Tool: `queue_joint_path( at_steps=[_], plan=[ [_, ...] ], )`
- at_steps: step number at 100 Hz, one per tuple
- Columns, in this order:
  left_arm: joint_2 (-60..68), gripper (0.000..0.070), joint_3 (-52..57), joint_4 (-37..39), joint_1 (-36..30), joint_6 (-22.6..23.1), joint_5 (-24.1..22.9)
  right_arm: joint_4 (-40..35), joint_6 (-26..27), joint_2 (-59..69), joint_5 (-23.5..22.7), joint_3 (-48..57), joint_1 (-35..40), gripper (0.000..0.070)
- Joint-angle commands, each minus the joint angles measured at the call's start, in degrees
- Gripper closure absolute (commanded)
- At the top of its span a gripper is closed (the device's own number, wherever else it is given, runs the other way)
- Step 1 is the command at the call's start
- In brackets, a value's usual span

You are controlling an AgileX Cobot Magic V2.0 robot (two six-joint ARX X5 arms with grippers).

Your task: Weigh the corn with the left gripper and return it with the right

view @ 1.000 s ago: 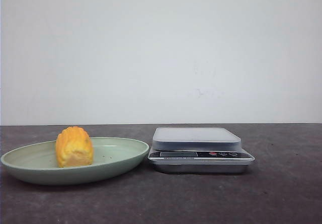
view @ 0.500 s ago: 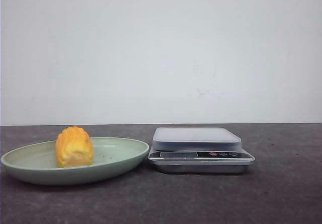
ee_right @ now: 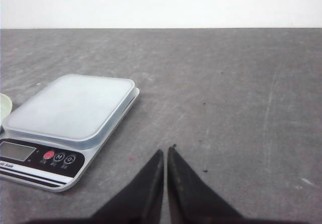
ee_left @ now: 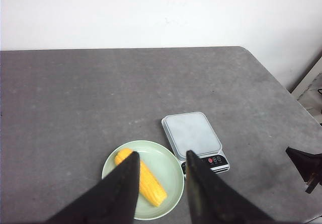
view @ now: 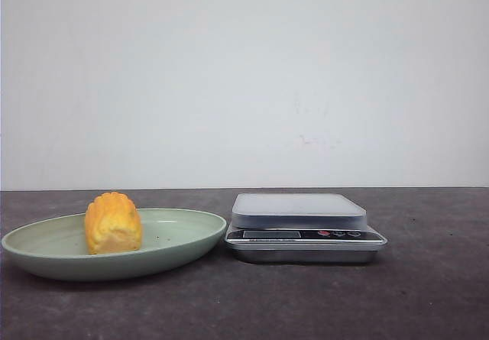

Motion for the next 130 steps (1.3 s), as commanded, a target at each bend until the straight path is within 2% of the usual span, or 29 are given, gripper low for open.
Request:
queue_joint_path(
  at_steps=[1,26,130],
  plan=[
    [0.46,0.0555,1.09,-0.94,-0.39,-0.04,-0.15,0.44,0.57,-0.04,0.07,-0.44,-0.02,0.0692],
    [0.46,0.0555,1.09,-0.94,-0.42,-0.04,-0.15,2.6,0.57,-0.04,-0.07,-0.81,-0.02,0.0692],
    [0.46,0.0555,1.09,-0.96,-0.39,-0.02,-0.15,2.54,0.57,-0.04,-0.07,-0.81,-0.02,0.0692]
  ],
)
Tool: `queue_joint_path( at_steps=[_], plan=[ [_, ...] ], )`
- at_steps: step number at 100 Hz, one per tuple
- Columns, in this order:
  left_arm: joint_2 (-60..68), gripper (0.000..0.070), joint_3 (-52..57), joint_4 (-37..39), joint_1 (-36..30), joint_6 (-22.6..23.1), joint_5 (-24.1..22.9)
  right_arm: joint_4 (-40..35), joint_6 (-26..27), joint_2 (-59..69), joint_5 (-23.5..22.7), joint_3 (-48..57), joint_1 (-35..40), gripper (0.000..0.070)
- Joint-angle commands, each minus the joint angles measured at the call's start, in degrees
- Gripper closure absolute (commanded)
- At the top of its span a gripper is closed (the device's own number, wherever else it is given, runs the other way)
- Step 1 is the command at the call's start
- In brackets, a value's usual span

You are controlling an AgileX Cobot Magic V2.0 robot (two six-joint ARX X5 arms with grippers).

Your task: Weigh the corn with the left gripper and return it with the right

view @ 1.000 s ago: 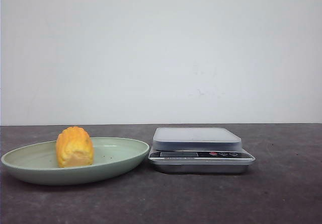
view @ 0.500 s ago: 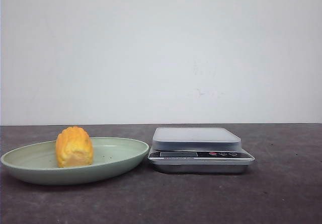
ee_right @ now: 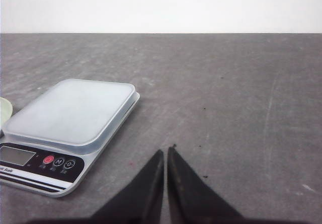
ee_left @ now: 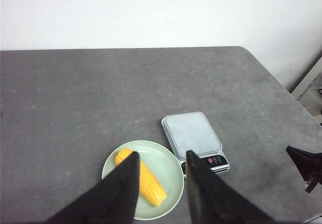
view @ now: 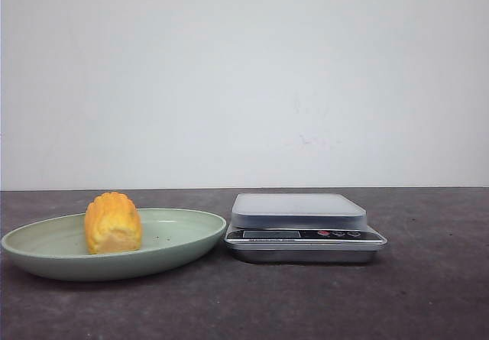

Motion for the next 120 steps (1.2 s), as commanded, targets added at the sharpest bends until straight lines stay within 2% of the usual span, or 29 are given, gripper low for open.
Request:
queue_joint_path(
  at_steps=[1,14,23,31,42,52,60,77,94,120],
  plan=[
    [0.46,0.0555,1.09,-0.94,-0.39,-0.02,-0.15,0.66,0.57,-0.04,-0.04,-0.35,-0.02,0.0692],
    [0.61,0.0555,1.07,-0.63,0.5,1.2,-0.17,0.66,0.57,-0.04,-0.04,-0.35,-0.02,0.0692],
    [0.7,0.0555,0.39,3.76,2.62,1.73,-0.04,0.66,0.57,-0.04,-0.04,-0.35,-0.02,0.0692],
    [-0.11,0.0555,-2.32,11.52,5.68,3.98,2.56,0.66,0.57,-0.04,-0.02,-0.35,-0.02,0.0692],
    [-2.86,0.0555,-10.14,25.42,11.28,6.64,10.23,0.66,0.57,-0.04,-0.02,-0.35,-0.02,0.0692],
    [-6.47,0.0555,-20.61,37.59,16.63,6.56,16.55,0.66,0.57,-0.04,-0.04,-0.33,-0.02,0.0692],
    [-9.81,0.0555,-30.6,45.77,20.15,5.92,19.28,0.66,0.57,-0.04,-0.02,-0.35,-0.02,0.0692],
    [-18.27,0.0555,-53.88,59.78,25.22,5.92,20.11,0.66,0.57,-0.04,-0.04,-0.35,-0.02,0.0692],
    [-26.93,0.0554,-74.49,69.79,29.35,6.01,20.0,0.66,0.57,-0.04,-0.04,-0.35,-0.02,0.0692],
    [-36.94,0.0555,-93.22,79.14,35.63,4.63,20.13,0.66,0.57,-0.04,-0.04,-0.35,-0.02,0.0692]
  ],
)
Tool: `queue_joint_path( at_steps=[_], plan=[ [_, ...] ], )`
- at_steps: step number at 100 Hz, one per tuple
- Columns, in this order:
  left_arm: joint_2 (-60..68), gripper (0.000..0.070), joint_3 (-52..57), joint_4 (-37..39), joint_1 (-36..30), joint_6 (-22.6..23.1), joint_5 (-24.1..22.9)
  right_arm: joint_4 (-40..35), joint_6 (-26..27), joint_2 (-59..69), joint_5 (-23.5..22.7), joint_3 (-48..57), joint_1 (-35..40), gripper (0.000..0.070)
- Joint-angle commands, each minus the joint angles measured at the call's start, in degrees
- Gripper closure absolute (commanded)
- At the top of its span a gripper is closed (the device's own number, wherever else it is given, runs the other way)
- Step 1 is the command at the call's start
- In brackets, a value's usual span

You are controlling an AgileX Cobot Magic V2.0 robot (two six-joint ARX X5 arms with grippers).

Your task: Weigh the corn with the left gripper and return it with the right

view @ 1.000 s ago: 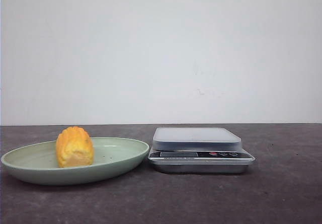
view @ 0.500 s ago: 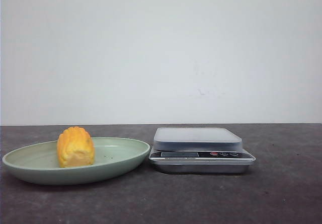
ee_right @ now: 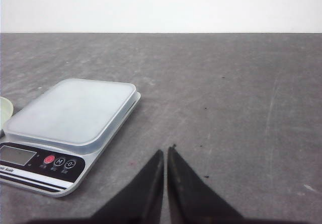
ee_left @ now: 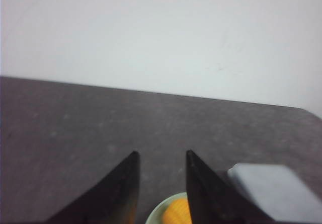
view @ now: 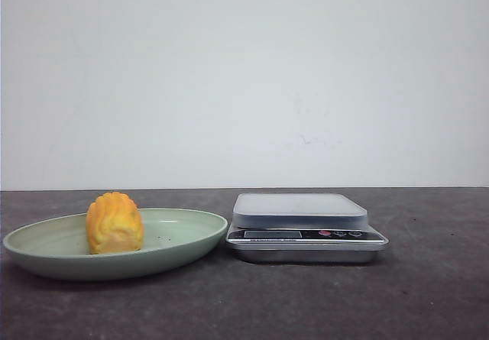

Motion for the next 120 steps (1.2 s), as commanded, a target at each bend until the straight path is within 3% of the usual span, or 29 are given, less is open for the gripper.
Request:
queue_joint_path(
  at_steps=[1,24,50,104,120],
  plan=[
    [-1.6,0.0554,-2.19,2.29,1.4,-0.5,0.26,0.66,0.57,-0.04,-0.02,-0.28,-0.02,0.0692],
    [-6.84,0.0554,-6.34,2.51,7.93,2.45,0.5,0.66,0.57,-0.04,-0.04,-0.28,-0.02,0.0692],
    [-10.78,0.0554,-8.39,2.54,11.34,9.88,5.75,0.66,0.57,-0.04,-0.04,-0.28,-0.02,0.0692],
    [-12.52,0.0554,-15.61,1.44,12.46,9.73,5.77,0.66,0.57,-0.04,-0.02,-0.26,-0.02,0.0692],
    [-12.52,0.0554,-15.61,-0.11,12.46,11.96,5.75,0.66,0.57,-0.04,-0.02,-0.26,-0.02,0.0692]
  ],
)
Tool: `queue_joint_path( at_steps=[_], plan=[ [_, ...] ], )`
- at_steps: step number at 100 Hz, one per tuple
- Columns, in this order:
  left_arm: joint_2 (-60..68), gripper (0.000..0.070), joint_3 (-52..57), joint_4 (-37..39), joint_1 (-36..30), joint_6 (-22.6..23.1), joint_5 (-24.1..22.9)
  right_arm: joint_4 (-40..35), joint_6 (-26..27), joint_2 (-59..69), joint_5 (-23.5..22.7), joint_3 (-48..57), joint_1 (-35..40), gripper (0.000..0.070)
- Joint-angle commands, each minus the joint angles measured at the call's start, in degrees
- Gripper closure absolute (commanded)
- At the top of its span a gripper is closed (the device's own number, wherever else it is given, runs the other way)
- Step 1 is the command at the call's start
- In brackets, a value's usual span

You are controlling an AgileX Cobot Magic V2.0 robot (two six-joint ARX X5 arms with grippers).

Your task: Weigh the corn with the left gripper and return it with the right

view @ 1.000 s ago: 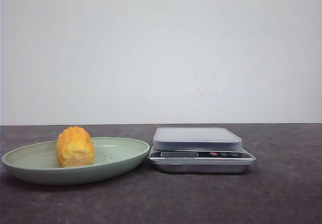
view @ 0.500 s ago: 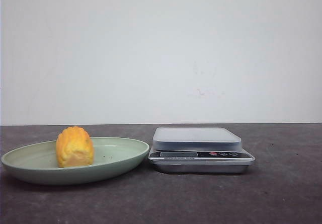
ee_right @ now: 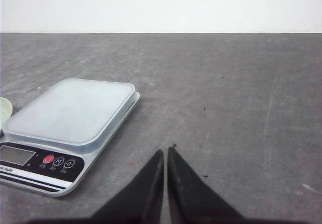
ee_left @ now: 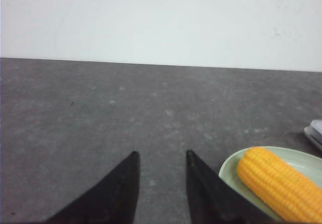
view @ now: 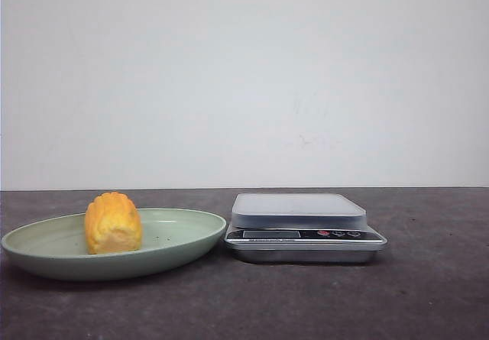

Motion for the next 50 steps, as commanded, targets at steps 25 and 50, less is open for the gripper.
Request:
queue_joint_path(
  at_steps=[25,50],
  plan=[
    [-0.09,0.0554,-1.05,-3.91,0.24,5.51,0.13,0.66,0.57,-0.04,-0.02,-0.26,-0.02,0.0692],
    [-0.07,0.0554,-1.03,-4.92,0.24,5.86,0.11,0.66,0.57,-0.04,-0.04,-0.26,-0.02,0.0692]
  ],
)
